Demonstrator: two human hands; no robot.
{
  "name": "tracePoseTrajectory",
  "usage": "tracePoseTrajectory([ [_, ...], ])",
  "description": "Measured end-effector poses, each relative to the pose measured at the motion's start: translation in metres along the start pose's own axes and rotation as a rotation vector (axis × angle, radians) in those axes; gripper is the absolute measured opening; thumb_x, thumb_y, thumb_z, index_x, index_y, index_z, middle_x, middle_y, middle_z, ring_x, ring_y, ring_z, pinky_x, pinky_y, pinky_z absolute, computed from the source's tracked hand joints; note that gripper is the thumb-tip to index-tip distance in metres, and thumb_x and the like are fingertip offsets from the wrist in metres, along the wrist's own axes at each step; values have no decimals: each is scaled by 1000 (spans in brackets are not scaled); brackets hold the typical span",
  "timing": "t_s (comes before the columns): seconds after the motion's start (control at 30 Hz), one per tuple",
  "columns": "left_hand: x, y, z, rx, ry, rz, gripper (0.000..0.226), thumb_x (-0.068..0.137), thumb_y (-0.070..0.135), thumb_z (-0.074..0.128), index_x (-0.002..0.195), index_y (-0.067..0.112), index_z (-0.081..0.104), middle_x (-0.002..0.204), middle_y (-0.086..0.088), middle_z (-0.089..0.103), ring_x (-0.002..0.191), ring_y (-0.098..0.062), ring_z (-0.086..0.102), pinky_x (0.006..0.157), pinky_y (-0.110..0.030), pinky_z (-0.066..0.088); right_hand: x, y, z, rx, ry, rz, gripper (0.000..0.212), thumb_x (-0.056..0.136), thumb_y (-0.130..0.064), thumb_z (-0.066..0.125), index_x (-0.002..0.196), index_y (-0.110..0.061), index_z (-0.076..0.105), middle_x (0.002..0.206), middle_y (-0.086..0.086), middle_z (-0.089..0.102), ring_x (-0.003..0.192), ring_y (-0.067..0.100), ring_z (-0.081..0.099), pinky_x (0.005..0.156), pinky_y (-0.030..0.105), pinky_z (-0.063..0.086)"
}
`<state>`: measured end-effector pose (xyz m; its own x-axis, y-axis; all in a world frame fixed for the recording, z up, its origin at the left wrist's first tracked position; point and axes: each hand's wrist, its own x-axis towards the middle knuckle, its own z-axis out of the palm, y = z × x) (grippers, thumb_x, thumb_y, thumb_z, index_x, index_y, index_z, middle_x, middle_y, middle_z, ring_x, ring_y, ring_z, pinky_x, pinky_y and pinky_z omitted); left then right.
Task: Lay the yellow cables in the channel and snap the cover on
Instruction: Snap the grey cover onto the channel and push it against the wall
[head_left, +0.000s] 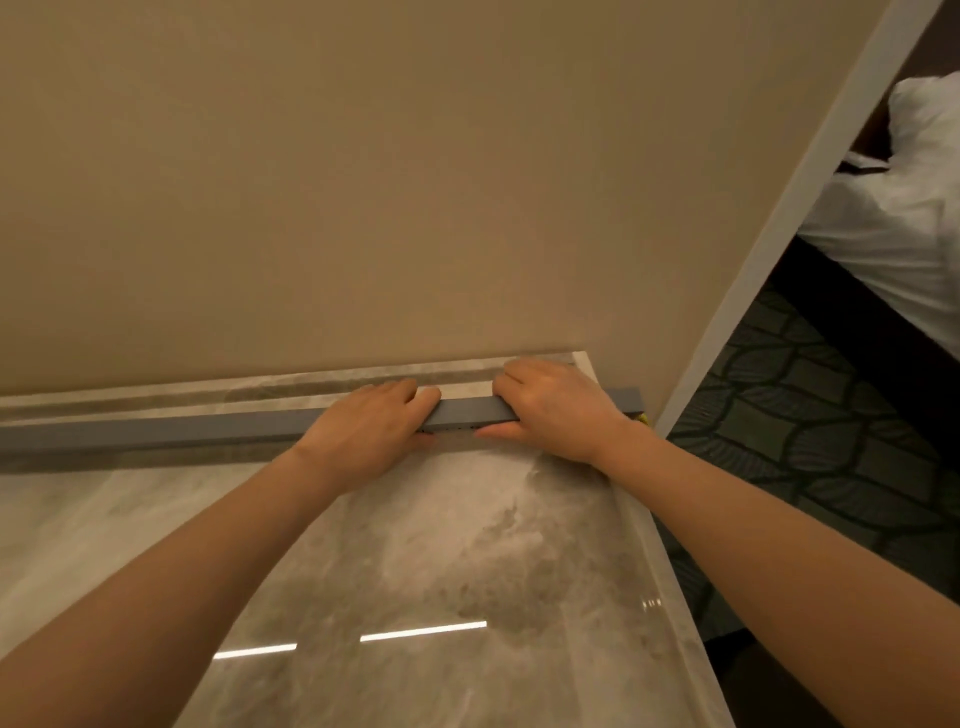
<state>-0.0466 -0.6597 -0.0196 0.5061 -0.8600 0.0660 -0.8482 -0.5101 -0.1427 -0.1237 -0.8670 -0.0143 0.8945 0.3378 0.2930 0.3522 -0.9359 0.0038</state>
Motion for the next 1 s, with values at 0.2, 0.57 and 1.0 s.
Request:
tracePoseTrajectory([
  [0.2,23,-16,-3,96,55,-35,23,93,31,49,105,11,50,95,-10,54,81,-30,56,61,-32,32,26,21,5,-39,98,-8,41,78,-39,69,81,1,62,79,17,61,74,32,58,61,37,46],
  [0.57,37,-22,-15,241,96,-113,48,48,38,88,76,8,62,75,-11,61,66,-29,60,56,-33,49,24,33,26,-264,263,-3,31,75,-28,71,102,-13,66,88,6,64,77,24,59,67,34,45],
  [1.0,-82,-45,-19,171,31,-451,53,83,37,59,130,20,39,130,-4,46,118,-26,45,96,-37,36,64,-81,11,-115,26,-9,34,72,-11,67,106,-12,64,92,8,62,83,30,58,66,34,46],
])
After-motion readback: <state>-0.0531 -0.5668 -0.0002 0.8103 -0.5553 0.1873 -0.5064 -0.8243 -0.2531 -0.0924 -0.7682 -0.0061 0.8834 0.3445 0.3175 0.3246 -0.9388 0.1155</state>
